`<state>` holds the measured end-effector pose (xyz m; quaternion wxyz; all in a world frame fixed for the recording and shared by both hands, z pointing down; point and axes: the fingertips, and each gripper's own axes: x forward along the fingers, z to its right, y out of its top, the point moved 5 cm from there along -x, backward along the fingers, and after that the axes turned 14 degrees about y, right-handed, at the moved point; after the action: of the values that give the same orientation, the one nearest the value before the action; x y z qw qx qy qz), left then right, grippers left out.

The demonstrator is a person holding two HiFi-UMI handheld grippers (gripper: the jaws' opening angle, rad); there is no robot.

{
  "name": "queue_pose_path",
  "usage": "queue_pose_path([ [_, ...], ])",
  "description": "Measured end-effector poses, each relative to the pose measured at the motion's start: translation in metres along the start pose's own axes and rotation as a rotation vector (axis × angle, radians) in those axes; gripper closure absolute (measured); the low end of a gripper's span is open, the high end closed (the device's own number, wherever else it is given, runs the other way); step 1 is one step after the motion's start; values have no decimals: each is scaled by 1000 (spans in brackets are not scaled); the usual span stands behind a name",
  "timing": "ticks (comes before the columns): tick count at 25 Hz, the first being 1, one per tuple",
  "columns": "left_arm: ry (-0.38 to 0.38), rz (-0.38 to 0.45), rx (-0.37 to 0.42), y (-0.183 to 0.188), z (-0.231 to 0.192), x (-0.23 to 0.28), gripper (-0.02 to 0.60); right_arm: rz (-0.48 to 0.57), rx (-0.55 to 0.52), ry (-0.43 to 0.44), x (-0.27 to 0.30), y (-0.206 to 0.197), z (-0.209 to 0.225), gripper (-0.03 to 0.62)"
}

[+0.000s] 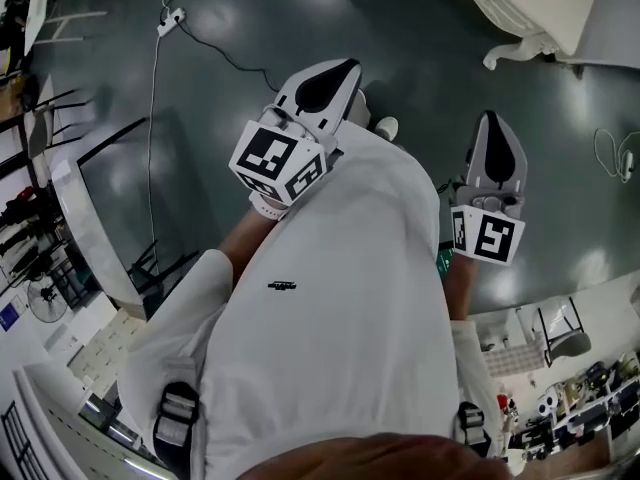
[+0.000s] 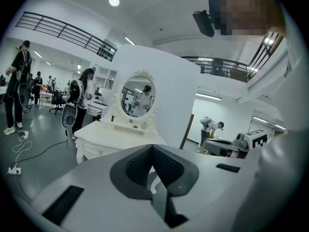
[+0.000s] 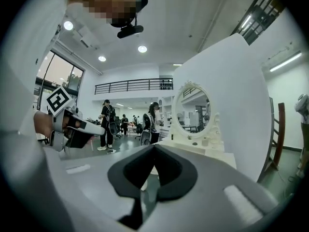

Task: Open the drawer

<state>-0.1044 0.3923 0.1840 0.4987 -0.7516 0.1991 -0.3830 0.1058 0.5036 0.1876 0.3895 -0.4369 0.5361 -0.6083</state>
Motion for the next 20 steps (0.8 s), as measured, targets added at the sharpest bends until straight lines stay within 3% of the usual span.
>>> queue_pose_path([
  [11, 98, 37, -57, 18, -38, 6, 572, 16, -25, 126, 73, 21, -3, 583],
  [20, 131, 23, -96, 46, -108, 57, 572, -16, 12, 141, 161, 33, 17, 583],
])
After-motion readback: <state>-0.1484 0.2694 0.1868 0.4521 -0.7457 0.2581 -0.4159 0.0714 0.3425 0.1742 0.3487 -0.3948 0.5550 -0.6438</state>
